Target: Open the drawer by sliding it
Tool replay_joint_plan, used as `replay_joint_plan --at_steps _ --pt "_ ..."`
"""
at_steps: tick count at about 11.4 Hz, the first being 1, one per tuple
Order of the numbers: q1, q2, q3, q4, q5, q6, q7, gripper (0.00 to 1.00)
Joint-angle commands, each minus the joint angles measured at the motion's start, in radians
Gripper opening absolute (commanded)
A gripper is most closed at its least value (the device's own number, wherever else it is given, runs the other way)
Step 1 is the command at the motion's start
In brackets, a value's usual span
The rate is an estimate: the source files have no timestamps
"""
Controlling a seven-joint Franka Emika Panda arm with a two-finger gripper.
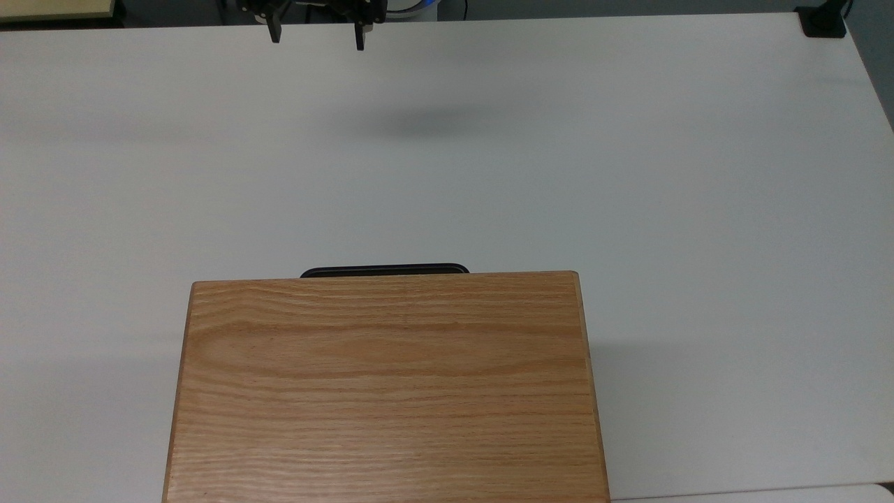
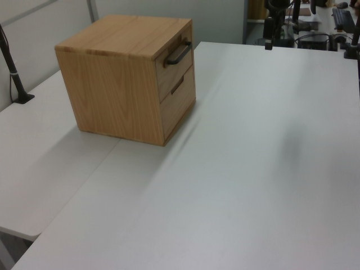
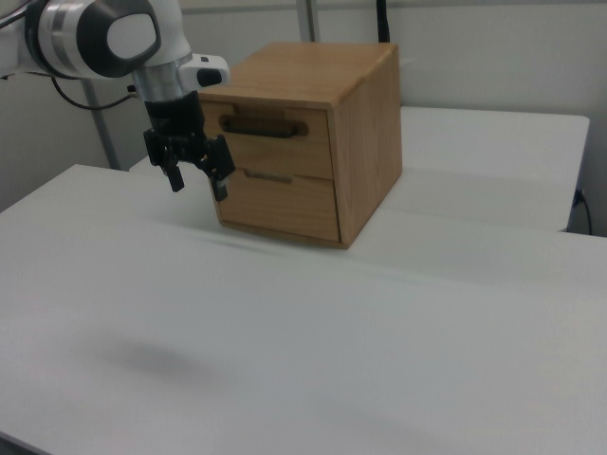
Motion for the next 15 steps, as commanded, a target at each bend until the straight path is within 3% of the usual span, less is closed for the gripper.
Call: replay_joint_plan --at_steps 1,8,10,13,15 --pt "0.002 0.010 0.003 0.007 0.028 -0.011 -0.006 1.00" --pt "0.016 0.017 0.004 0.007 0.030 -0.004 -0.001 1.00" --pt "0.016 0.027 0.003 0.009 0.077 0.018 0.061 1.00" --pt "0.016 0.034 0.003 0.006 0.081 0.115 0.204 1.00" --pt "0.017 0.042 0.003 0.007 0.090 0.129 0.209 1.00"
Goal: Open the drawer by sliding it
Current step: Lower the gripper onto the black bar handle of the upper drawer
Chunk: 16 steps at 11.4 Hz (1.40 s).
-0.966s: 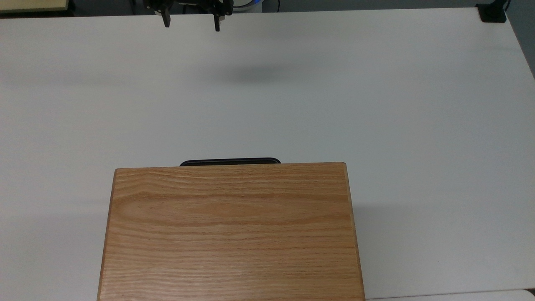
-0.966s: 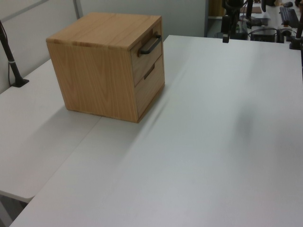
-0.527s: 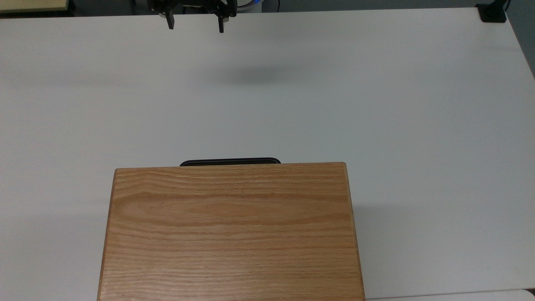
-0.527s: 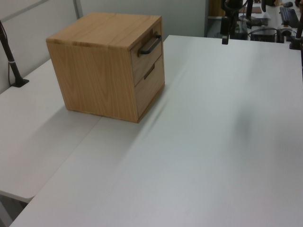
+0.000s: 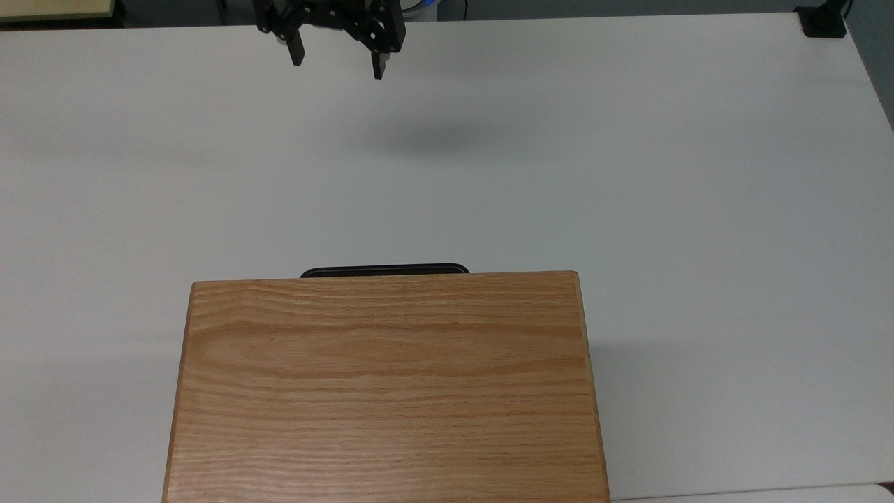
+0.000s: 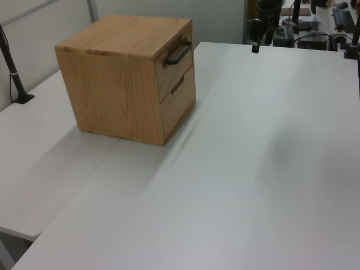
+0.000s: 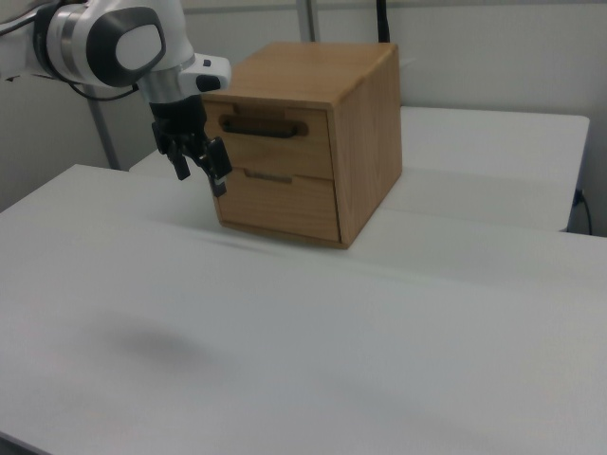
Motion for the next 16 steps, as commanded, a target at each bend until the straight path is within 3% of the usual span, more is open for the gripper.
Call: replay_joint_plan --at_steps 1,2,7,10,13,15,16 --pt "0.006 0.012 0.000 0.008 0.042 0.032 0.048 1.00" --pt "0.006 0.014 0.000 0.007 0.058 0.089 0.128 1.00" --pt "0.007 0.093 -0.001 0.010 0.101 0.430 0.822 1.00" --pt "0.041 0.165 -0.001 0.013 0.099 0.648 1.102 0.96" --pt "0.084 0.247 -0.003 0.039 0.087 0.846 1.242 0.90" --pt "0.087 0.293 -0.003 0.083 0.085 0.859 1.268 0.83" --pt "0.092 0.319 -0.007 0.111 0.085 0.860 1.279 0.72"
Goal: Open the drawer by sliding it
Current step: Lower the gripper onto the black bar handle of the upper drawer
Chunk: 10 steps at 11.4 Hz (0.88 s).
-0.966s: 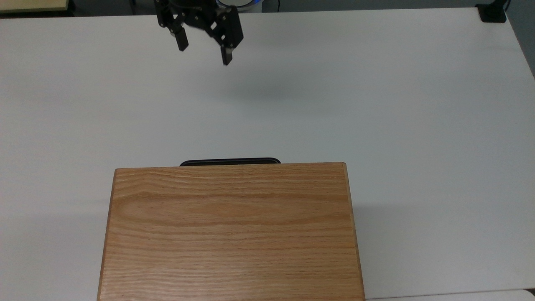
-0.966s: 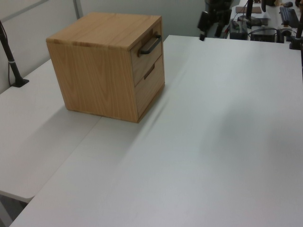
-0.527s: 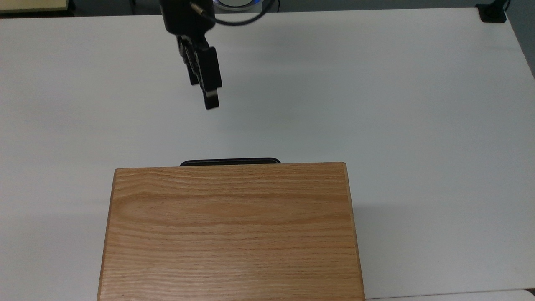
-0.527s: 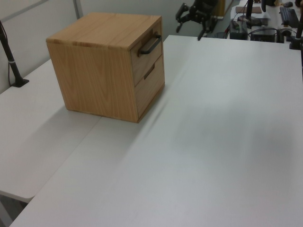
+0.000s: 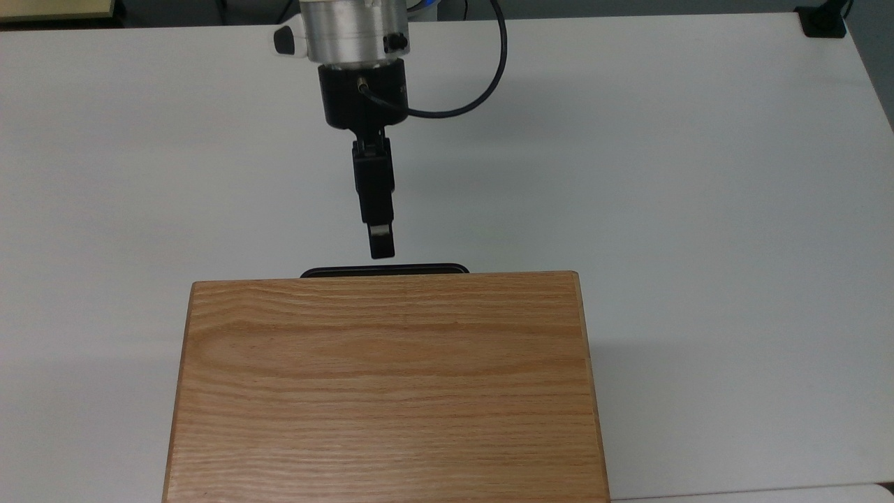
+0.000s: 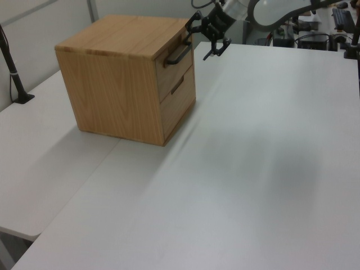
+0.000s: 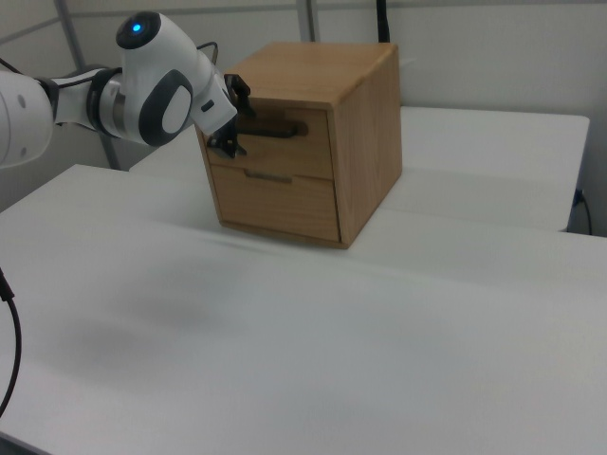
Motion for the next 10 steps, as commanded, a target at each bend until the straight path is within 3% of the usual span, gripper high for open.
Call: replay_joint_plan --at_steps 1,2,6,10 --pt "0.013 0.083 -0.017 0.111 -0.010 0.010 0.059 0.59" --pt "0.016 0.096 -0.020 0.120 -0.027 0.010 0.065 0.47" --pt "0.018 0.111 -0.020 0.120 -0.074 0.027 0.068 0.13" --pt "0.013 0.062 -0.018 0.084 -0.071 0.024 0.066 0.07"
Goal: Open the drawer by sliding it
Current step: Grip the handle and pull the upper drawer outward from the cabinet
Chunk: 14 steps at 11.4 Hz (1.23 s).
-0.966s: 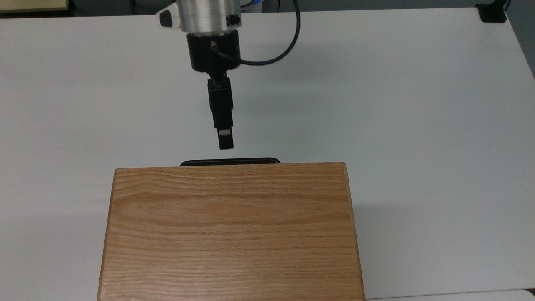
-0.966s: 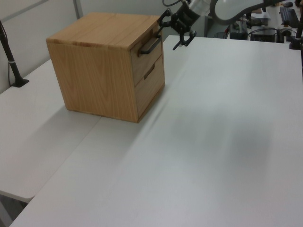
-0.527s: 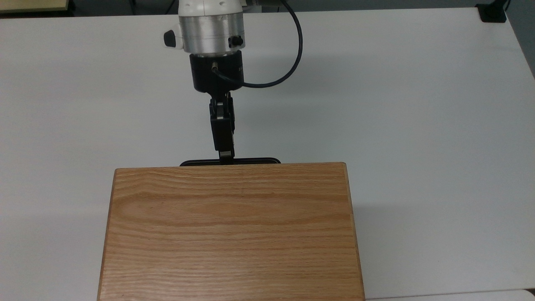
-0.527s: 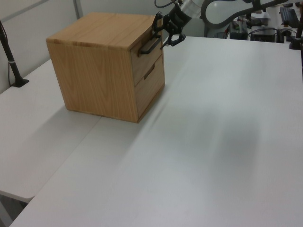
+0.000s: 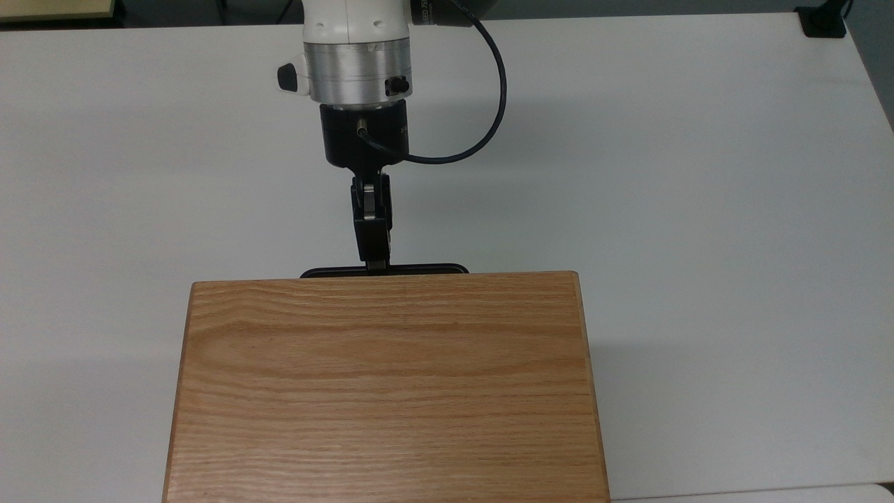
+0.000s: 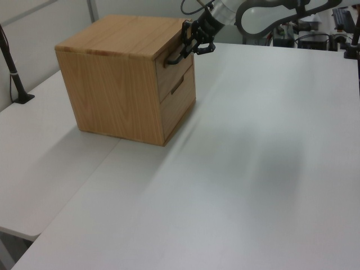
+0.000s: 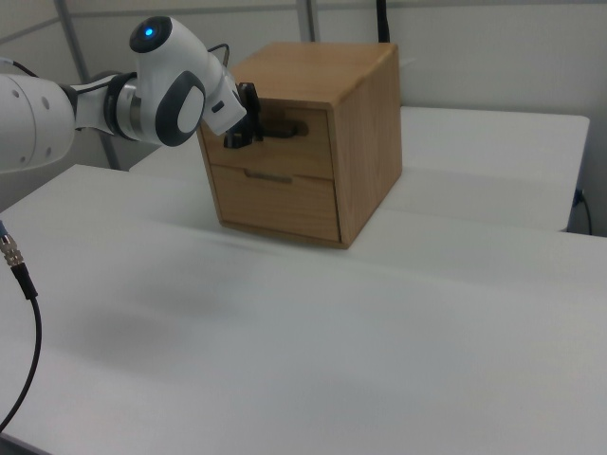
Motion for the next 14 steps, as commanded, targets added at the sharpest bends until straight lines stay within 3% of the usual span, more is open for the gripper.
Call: replay_joint_plan --at_steps 1,10,14 --pt "0.010 -0.082 -0.013 -0.073 -0.017 0.017 -0.008 0.07" --pt "0.014 -0.494 -0.010 -0.546 -0.005 -0.009 -0.143 0.08" --pt "0.013 -0.599 -0.014 -0.594 0.040 -0.142 -0.233 0.10"
